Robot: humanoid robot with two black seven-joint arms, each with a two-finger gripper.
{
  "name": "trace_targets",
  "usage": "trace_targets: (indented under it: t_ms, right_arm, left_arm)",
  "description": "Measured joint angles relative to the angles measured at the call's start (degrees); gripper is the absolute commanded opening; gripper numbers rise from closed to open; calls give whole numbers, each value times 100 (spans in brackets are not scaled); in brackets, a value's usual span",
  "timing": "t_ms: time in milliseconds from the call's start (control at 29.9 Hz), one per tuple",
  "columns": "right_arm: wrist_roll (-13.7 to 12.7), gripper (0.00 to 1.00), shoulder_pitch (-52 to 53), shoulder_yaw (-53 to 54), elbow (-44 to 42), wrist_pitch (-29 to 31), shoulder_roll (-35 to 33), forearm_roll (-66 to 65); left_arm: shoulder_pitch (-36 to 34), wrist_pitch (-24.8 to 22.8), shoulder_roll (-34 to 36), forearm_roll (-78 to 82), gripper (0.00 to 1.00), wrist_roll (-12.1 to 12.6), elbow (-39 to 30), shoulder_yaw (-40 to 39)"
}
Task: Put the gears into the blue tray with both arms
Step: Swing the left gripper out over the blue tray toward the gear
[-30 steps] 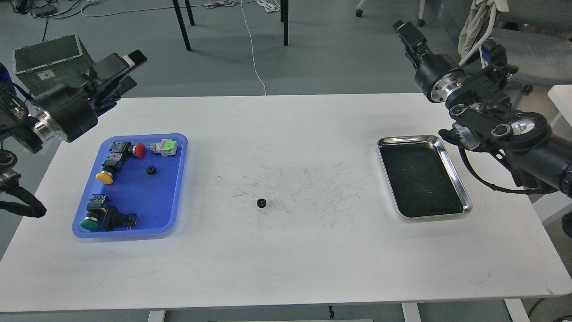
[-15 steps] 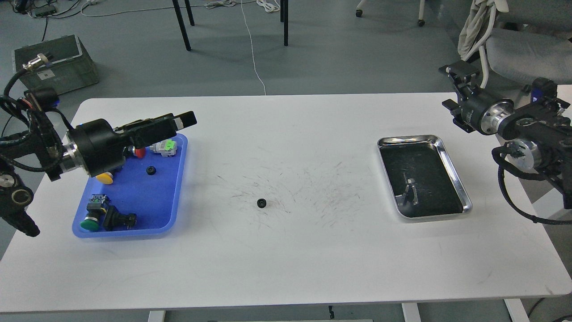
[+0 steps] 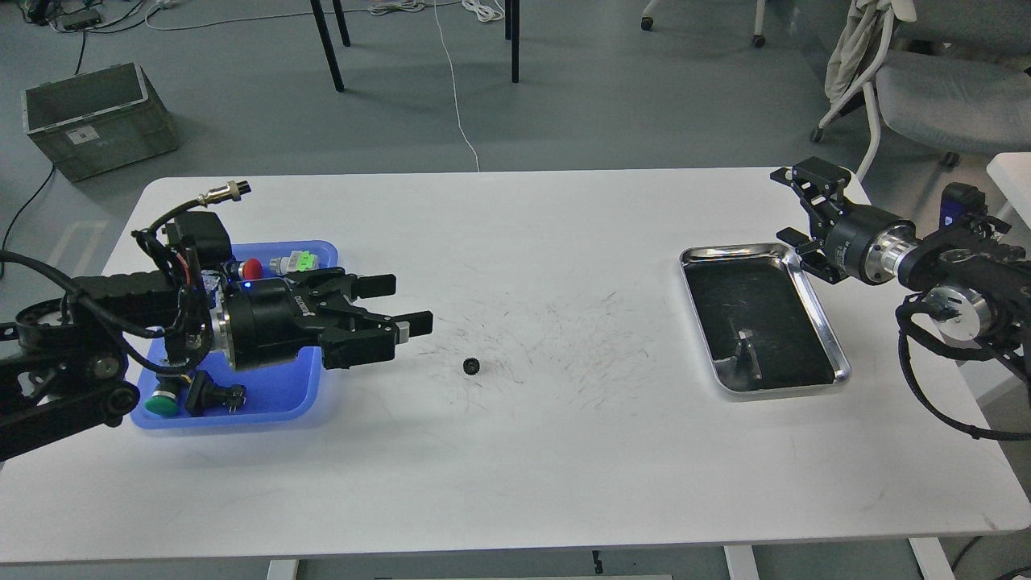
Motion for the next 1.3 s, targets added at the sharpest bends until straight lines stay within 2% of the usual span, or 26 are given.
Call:
trace_targets:
  t_ms: [167, 301, 334, 401, 568, 836, 1170, 1304]
  right_arm:
    - [-4, 93, -16, -7, -38, -29, -1, -33]
    - [-8, 93, 6, -8, -44, -34, -7, -41]
    - [-9, 93, 15, -8, -44, -34, -7, -44]
    - [-11, 93, 21, -9, -44, -35, -7, -52]
    - [-19, 93, 43, -8, -48, -66, -7, -58]
    - [-27, 93, 81, -16, -67, -115, -4, -66]
    - [-9, 94, 356, -8, -345, -163, -15, -66]
    - [-9, 94, 388, -8, -357, -173, -16, -70]
  left_arm:
    - [-246, 27, -54, 707, 91, 0, 47, -192]
    - [-353, 32, -100, 834, 94, 0, 78, -400]
    - [-387, 15, -128, 795, 99, 0, 99, -464]
    - [-422, -34, -243, 722, 99, 0, 167, -601]
    - [-383, 0, -877, 814, 99, 0, 414, -684]
    - [-255, 353, -1704, 2344, 99, -1, 693, -789]
    - [-57, 544, -2724, 3457, 94, 2, 2160, -723]
    - [-19, 614, -2853, 3869, 90, 0, 2348, -715]
